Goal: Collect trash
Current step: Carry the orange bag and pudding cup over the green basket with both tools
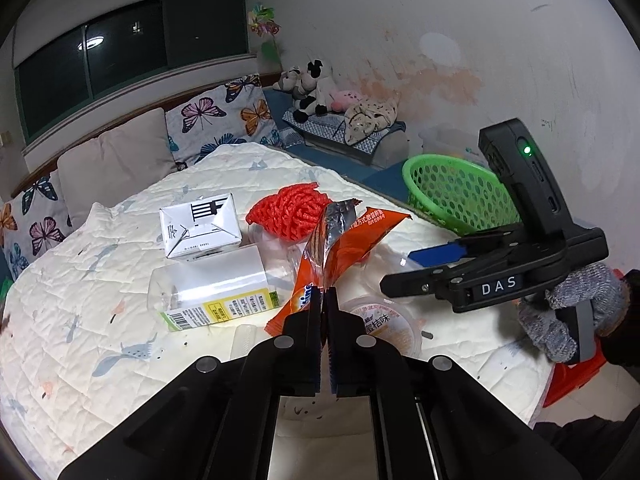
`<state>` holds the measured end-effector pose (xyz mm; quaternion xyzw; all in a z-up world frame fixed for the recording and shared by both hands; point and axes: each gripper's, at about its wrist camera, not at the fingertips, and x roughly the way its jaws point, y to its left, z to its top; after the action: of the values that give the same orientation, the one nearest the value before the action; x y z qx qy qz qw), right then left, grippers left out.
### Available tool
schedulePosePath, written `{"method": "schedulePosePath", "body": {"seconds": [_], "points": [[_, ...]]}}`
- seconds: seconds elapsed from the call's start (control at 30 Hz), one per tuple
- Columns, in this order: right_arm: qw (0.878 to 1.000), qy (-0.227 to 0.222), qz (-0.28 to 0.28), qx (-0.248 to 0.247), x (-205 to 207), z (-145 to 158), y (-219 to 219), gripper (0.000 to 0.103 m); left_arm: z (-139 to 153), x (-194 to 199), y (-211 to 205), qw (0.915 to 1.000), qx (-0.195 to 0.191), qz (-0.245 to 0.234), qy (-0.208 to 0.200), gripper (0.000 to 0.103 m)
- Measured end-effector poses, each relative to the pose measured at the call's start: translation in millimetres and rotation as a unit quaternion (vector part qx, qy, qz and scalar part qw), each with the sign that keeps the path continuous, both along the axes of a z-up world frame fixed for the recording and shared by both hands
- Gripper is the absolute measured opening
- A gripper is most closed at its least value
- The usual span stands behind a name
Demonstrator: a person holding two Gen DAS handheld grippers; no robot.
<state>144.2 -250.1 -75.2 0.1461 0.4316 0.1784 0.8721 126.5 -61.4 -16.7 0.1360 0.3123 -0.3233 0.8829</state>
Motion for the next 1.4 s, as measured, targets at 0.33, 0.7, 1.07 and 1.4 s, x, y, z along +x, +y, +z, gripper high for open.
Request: {"method": "schedulePosePath", "body": {"seconds": [0.33,0.7,1.07,1.4], "points": [[1.000,-0.005,0.002,0.005,-2.1,0.5,3.8,0.065,4.6,-0.3,-1.6,1.0000,-0.006,0.004,0.001,0.003],[0.999,-0.039,-0.016,-0.016,-29.3,24.3,-13.5,0.065,17.5,-5.9,-15.5,0.9994,-0.033,-0.001,0.007,0.003],[0.995,-0.060,-0.058,-0.046,-56.3,41.9,-59.2,0.065,28.8,-12.6,-51.2,0.9982,-0.053,-0.024,0.013,0.003],[0.988,-0.049,-0.124,-0.080,-64.2,34.2,-115.6,0.065,39.4,-13.0,-98.1,0.9958,-0.073,-0.052,0.019,0.003]]}}
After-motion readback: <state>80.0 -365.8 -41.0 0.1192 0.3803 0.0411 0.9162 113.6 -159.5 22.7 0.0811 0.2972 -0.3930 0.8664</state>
